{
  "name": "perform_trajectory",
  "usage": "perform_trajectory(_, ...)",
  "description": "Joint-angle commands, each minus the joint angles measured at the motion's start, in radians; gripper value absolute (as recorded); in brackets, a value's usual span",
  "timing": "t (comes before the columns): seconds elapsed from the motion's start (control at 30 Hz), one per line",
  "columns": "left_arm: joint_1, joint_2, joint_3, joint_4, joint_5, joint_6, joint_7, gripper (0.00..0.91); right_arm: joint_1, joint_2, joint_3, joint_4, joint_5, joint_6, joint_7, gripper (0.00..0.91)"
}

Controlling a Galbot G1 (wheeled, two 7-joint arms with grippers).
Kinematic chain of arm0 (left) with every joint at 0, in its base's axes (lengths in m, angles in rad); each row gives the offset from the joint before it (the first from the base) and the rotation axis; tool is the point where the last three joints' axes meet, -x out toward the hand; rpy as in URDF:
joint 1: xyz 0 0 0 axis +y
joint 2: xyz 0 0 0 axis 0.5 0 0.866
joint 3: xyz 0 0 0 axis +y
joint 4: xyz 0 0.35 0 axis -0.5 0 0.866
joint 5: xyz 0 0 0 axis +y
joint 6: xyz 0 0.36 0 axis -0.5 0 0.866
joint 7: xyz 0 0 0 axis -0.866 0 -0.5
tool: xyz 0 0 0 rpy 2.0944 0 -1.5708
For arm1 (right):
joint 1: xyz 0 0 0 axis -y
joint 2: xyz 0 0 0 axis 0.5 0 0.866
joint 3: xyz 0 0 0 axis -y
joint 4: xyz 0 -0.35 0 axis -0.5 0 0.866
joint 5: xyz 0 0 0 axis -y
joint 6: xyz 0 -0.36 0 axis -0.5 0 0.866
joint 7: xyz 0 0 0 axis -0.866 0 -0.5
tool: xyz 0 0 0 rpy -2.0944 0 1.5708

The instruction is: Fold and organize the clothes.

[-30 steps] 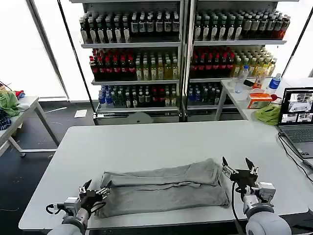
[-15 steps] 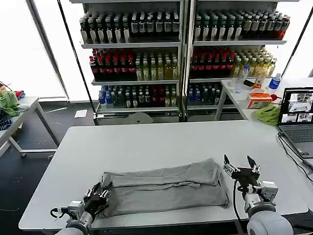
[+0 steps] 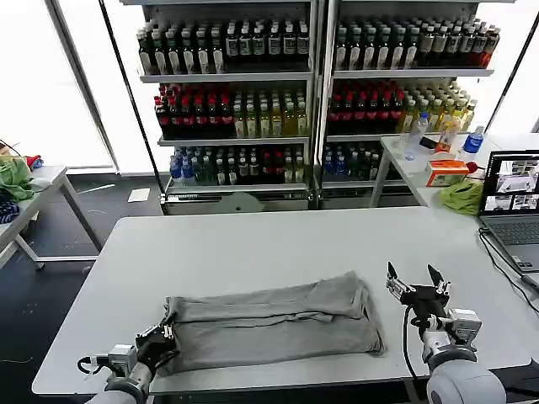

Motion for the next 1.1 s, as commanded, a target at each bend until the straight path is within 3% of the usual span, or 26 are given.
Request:
perform_trajectory(0.03,0.001,0.163,-0.212,-0.014,-0.084,-0.008,0.008,0.0,0.01,-0.002,-0.002,-0.003,0.002,-0.002,0.0,0.907)
perform_trajectory(0.3,0.063,0.441,-0.573,0.138,-0.211,-0.036,0.038,0.0,0.039,-0.001,-0.021,-0.02,0.005,-0.004,0.003,0.907)
perform_trajectory(0.43,0.058,0.552,-0.656,0.239,-0.207,-0.048,0.041,0.0,0.055,0.004,-0.04,-0.028,0.003,-0.004,0.005,0.907)
perform_trajectory(0.53,0.045,0.583,-0.669,0.26,-0.184,-0.052,0.041,0.0,0.061,0.006,-0.047,-0.028,0.003,-0.003,0.005,0.907)
perform_trajectory(0.63,0.048,0.557,-0.631,0.202,-0.145,-0.053,0.046,0.0,0.059,0.008,-0.045,-0.03,0.004,-0.001,0.006,0.907)
perform_trajectory(0.87,0.017,0.379,-0.395,0.083,-0.018,-0.052,0.047,0.0,0.027,0.003,-0.021,-0.021,0.006,0.007,0.008,0.907)
perform_trajectory(1.1,-0.01,0.267,-0.195,0.046,0.076,-0.05,0.042,0.0,-0.022,0.015,-0.015,-0.003,-0.003,0.021,0.01,0.907)
